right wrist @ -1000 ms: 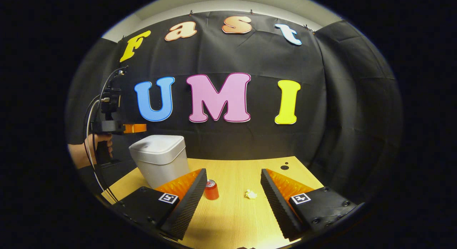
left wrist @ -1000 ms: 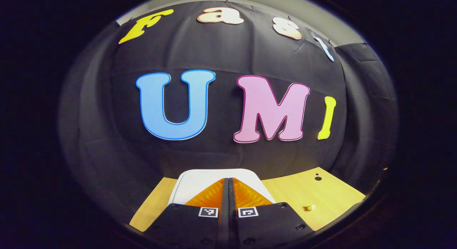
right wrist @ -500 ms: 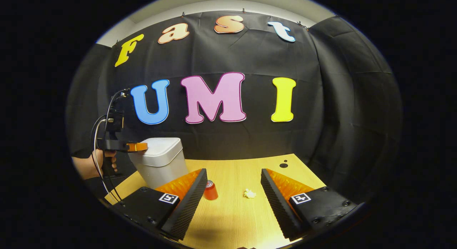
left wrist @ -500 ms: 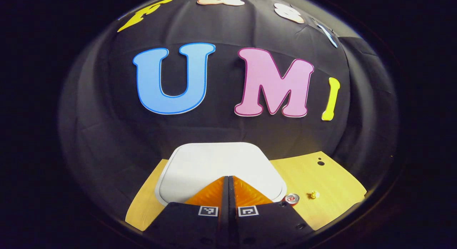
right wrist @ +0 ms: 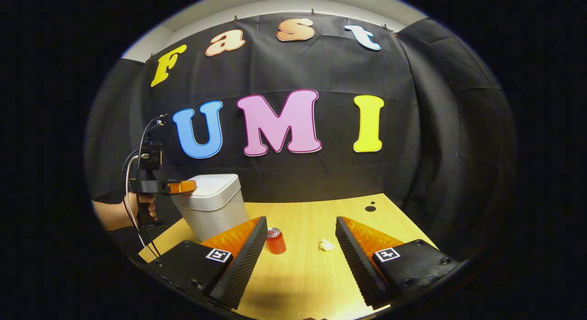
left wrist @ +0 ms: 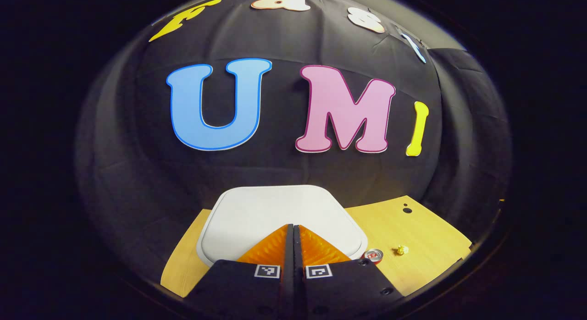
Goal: Press the lid of the desktop garbage bin to open it, pick up the crumpled paper on the desktop and throw it into the bin, then pick up the pop can on the desktop and drop it into the bin, and finally close the garbage bin lid.
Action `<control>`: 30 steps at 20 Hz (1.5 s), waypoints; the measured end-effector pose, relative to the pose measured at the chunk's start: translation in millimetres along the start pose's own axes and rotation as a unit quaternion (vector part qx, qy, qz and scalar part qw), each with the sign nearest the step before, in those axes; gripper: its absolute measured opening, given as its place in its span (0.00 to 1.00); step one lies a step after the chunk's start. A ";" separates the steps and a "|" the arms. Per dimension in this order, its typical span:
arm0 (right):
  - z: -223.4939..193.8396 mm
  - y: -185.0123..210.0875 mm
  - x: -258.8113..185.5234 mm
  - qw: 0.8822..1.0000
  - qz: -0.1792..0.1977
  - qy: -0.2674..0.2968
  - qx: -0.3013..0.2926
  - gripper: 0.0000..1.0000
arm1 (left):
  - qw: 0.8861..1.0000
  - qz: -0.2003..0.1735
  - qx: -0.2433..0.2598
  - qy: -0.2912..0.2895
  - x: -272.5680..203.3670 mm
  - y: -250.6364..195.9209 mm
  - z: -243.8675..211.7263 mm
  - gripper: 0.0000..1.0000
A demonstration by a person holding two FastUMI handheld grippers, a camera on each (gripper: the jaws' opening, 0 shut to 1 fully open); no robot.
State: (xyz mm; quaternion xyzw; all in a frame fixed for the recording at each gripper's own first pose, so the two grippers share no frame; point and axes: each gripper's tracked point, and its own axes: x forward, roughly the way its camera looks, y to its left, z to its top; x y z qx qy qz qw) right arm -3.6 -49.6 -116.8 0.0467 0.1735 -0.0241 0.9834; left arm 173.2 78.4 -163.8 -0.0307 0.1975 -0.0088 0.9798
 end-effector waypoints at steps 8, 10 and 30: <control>10.8 -4.9 12.0 1.000 0.010 -0.006 -0.015 0.97 | 0.997 -0.015 0.026 -0.069 -67.9 -36.5 71.2 0.06; 12.8 -7.4 17.2 1.000 0.009 -0.007 -0.015 0.97 | 0.997 -0.025 0.010 -0.076 -90.8 -50.0 79.0 0.06; -37.7 -17.8 109.5 0.994 0.021 0.086 -0.070 0.98 | 0.992 -0.045 -0.052 -0.108 -208.6 -114.1 45.4 0.95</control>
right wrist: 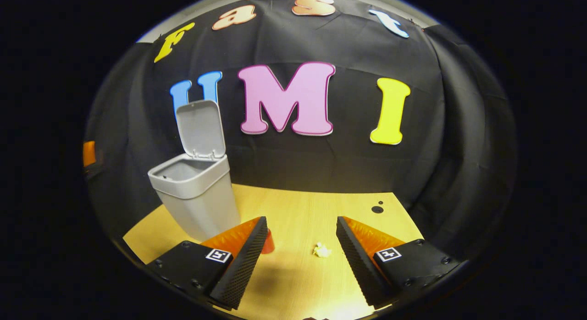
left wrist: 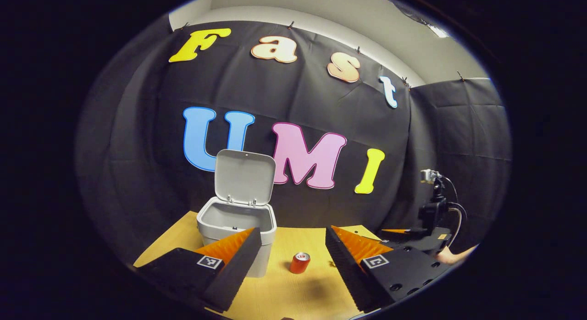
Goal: Press the lid of the desktop garbage bin to open it, pick up the crumpled paper on the desktop and throw it into the bin, then pick up the pop can on the desktop and drop it into the bin, and finally close the garbage bin lid.
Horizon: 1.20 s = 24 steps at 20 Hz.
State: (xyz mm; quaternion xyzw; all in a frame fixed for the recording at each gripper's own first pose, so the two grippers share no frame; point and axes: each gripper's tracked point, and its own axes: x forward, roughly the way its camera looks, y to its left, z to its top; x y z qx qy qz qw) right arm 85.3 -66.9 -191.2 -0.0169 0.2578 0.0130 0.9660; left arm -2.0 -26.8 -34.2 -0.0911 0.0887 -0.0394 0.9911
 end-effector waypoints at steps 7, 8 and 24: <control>-80.3 -11.1 79.4 0.982 0.057 0.174 -0.038 0.98 | 0.999 -0.016 0.027 0.040 -2.2 -2.9 -33.2 0.95; -92.8 -15.0 91.9 0.977 0.060 0.196 -0.052 0.98 | 0.999 -0.014 0.028 0.044 -1.1 -2.0 -34.7 0.95; -215.8 -51.5 190.2 0.908 0.090 0.393 -0.117 0.95 | 0.994 0.014 0.074 0.083 14.9 -7.2 -61.4 0.95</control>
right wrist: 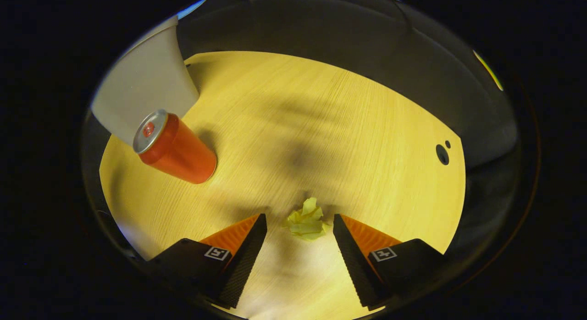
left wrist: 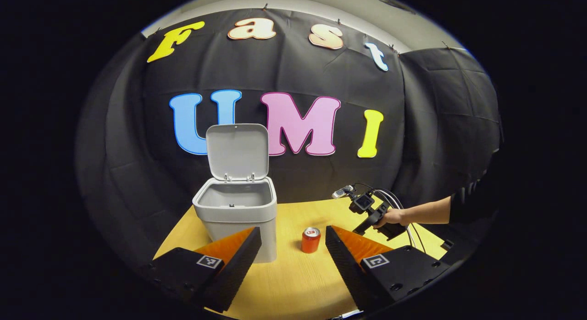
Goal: Press the lid of the desktop garbage bin to open it, pick up the crumpled paper on the desktop and throw it into the bin, then pick up the pop can on the desktop and drop it into the bin, and finally close the garbage bin lid.
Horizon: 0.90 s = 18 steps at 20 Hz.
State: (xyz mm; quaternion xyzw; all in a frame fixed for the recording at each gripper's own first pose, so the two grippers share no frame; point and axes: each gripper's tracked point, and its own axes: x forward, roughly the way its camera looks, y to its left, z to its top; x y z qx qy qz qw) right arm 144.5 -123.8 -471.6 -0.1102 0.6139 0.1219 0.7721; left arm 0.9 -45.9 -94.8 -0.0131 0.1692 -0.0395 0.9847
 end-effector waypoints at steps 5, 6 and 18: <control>-9.3 1.8 13.4 1.000 0.016 0.024 0.005 0.90 | 1.000 0.003 0.002 -0.007 2.1 -5.8 5.1 0.95; -6.0 -1.9 14.7 1.000 0.016 0.019 0.007 0.87 | 1.000 0.007 0.012 -0.007 2.3 -5.2 5.6 0.96; 7.5 -3.1 2.4 0.999 0.002 -0.052 -0.005 0.42 | 1.000 -0.012 -0.008 0.016 7.7 -19.1 -21.2 0.95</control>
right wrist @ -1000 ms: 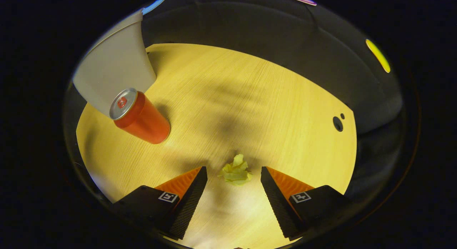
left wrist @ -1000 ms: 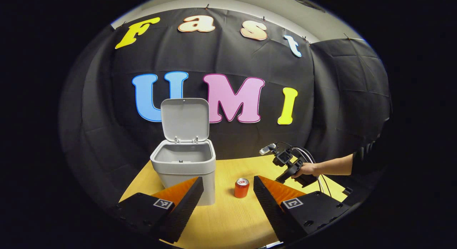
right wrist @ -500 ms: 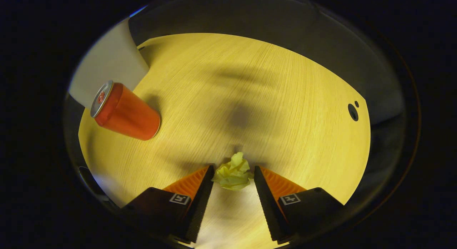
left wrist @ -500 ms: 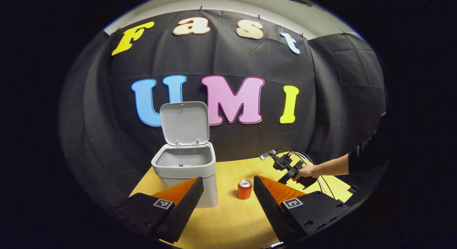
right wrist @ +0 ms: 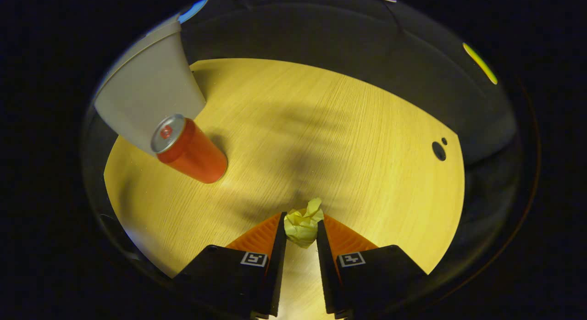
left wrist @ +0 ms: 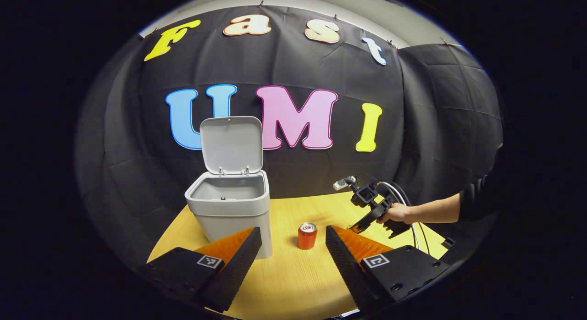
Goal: Press the lid of the desktop garbage bin to open it, pick up the crumpled paper on the desktop and throw it into the bin, then pick up the pop can on the desktop and drop it into the bin, and finally close the garbage bin lid.
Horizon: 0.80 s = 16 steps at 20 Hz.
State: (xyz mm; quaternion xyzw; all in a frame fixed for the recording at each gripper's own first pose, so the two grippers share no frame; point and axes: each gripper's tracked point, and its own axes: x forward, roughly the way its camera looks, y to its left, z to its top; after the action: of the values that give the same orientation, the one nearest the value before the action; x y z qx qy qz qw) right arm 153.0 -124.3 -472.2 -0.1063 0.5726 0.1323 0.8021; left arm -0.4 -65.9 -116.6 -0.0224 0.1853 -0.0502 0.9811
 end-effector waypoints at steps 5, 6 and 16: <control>11.2 3.1 -3.1 0.998 0.004 -0.059 -0.029 0.41 | 1.000 -0.021 -0.013 -0.019 -7.0 -6.2 5.1 0.95; 12.4 2.7 -3.5 0.997 0.003 -0.075 -0.032 0.41 | 1.000 -0.022 -0.010 -0.019 -9.9 -4.7 3.3 0.95; 51.2 29.3 0.8 0.968 0.096 -0.215 -0.088 0.41 | 1.000 -0.014 0.000 -0.008 -40.1 13.1 -30.6 0.95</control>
State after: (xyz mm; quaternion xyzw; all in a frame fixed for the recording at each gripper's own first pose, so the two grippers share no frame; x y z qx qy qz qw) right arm 189.0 -80.1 -457.0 -0.0903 0.3807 0.2781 0.8772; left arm -47.6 -49.3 -131.4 -0.0253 0.1774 -0.0641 0.9817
